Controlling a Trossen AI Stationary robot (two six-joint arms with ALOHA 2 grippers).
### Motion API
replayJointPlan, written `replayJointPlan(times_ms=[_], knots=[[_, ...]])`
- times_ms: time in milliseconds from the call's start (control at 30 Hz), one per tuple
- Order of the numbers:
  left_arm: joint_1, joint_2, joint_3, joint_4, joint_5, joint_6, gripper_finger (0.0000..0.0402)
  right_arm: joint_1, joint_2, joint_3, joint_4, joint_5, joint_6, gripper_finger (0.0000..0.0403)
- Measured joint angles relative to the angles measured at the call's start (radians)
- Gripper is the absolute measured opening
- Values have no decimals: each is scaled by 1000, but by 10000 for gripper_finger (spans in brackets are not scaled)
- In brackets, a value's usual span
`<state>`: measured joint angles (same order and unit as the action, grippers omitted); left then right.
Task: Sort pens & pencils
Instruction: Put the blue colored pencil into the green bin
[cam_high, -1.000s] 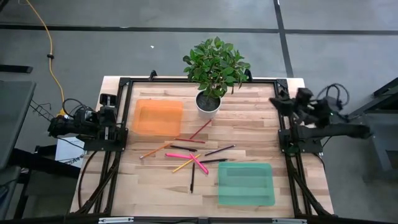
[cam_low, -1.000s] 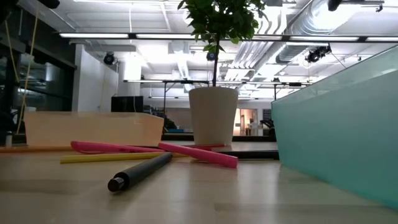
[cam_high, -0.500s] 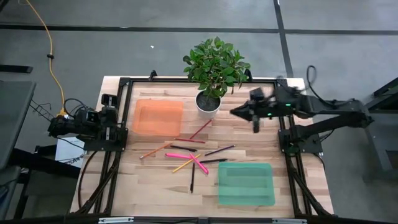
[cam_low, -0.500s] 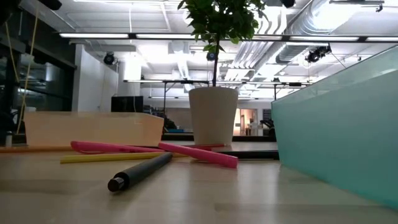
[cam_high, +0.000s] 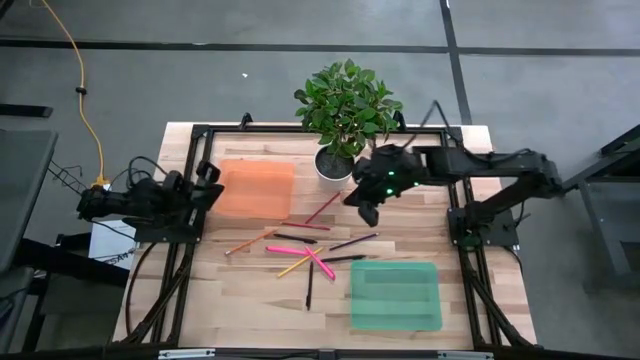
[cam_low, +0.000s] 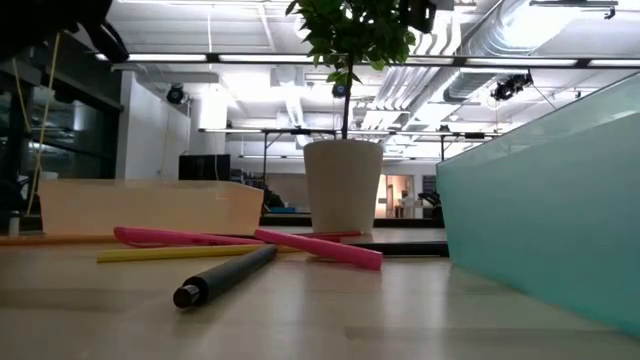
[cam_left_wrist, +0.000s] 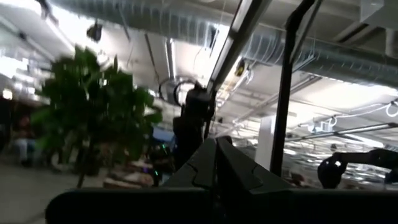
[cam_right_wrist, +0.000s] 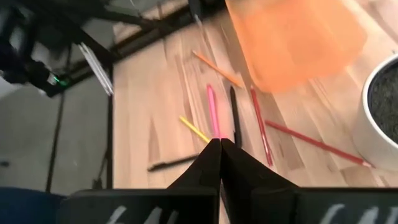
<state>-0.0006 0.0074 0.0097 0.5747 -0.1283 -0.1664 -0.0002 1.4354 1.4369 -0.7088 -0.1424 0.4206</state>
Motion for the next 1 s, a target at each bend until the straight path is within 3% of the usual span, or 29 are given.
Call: replayJointPlan(times_ms=[200,400,767,1000], knots=[[0,24,11,-36,22,-85,5,0,76,56,-34,0,-18,0],[0,138,177,-176,78,-50,5,0,96,56,-26,1,-19,0],[0,573,623,-607,239,60,5,1,98,55,-27,19,-37,0],[0,826,757,-705,330,88,5,1,97,54,-63,20,-45,0]])
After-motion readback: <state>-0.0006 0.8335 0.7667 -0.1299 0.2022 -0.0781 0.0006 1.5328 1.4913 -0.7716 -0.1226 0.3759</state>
